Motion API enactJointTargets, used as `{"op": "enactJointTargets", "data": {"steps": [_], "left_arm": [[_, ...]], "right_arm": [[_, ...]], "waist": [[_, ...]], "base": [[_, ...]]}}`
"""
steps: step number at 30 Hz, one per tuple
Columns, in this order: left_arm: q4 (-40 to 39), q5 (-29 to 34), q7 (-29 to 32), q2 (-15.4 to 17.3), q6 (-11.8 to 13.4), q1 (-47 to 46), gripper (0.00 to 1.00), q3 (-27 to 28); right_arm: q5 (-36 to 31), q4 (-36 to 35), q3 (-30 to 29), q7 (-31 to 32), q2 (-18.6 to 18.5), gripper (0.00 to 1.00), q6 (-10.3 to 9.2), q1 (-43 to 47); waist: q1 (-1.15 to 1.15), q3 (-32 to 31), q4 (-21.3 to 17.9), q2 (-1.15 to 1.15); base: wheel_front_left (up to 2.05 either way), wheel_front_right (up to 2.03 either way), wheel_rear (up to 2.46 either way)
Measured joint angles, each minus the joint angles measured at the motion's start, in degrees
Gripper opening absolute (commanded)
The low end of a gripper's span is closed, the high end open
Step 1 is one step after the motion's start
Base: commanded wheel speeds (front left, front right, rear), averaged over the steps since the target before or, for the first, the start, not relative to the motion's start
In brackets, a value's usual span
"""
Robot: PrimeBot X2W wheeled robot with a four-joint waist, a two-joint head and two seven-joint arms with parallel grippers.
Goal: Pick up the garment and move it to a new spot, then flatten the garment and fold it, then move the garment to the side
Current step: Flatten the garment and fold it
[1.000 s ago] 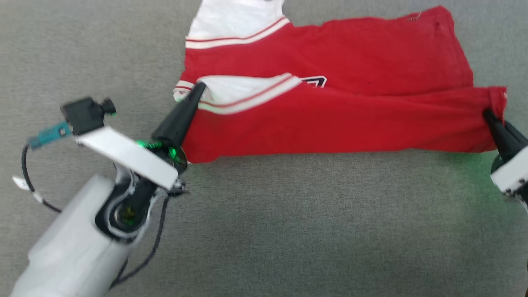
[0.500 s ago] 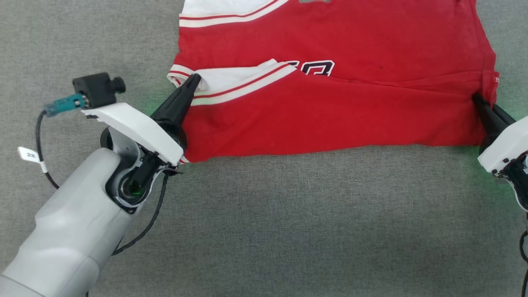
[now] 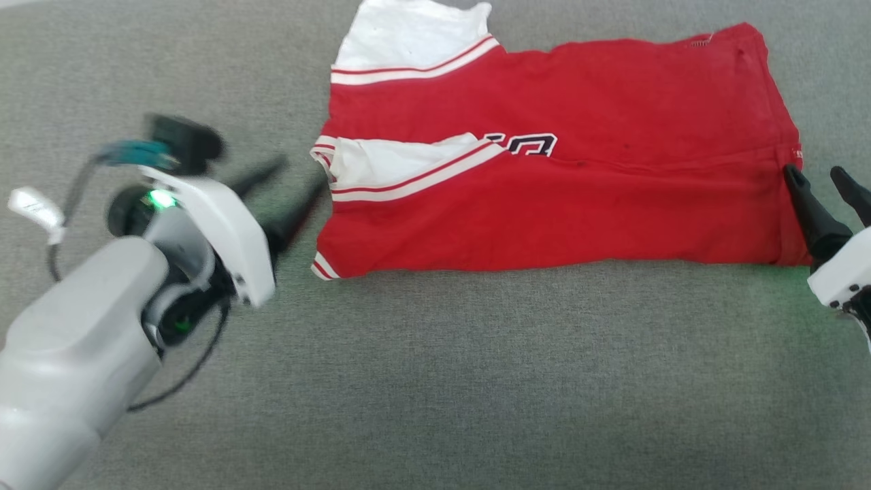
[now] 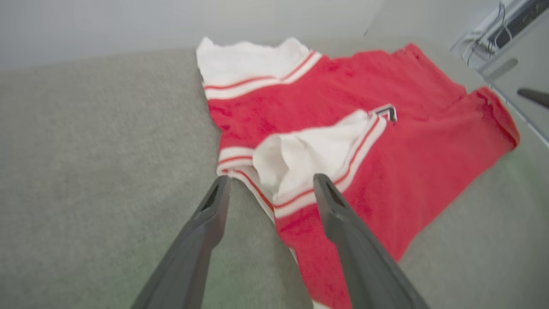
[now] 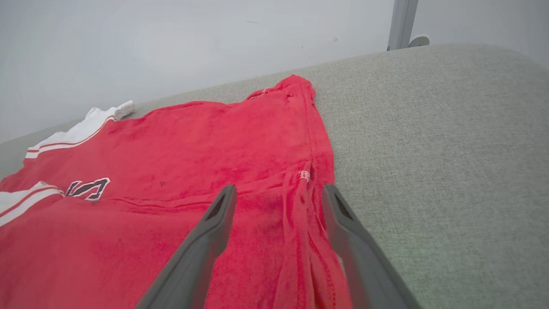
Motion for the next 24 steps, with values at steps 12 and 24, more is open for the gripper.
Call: {"op": "enactJointTargets", "data": {"steps": [12,24], "left_arm": [[-8.82,-5.03,24.32,2.18,9.14,-0.09,1.00,-6.20],[-3.66,-8.67,26.31,0.48,6.75,0.01,0.00,-5.41]], "right_arm": [[-0.86,-6.66,-0.85,2.70,2.22,1.00,0.00,1.73],[-4.87,-8.03,3.32,8.84,-1.93,1.00,-0.01,2.91]], "waist": [[0.00,0.40,-1.13,0.00],[0.00,2.15,-4.43,0.00]], "base": [[0.00,0.00,0.00],[0.00,0.00,0.00]]}}
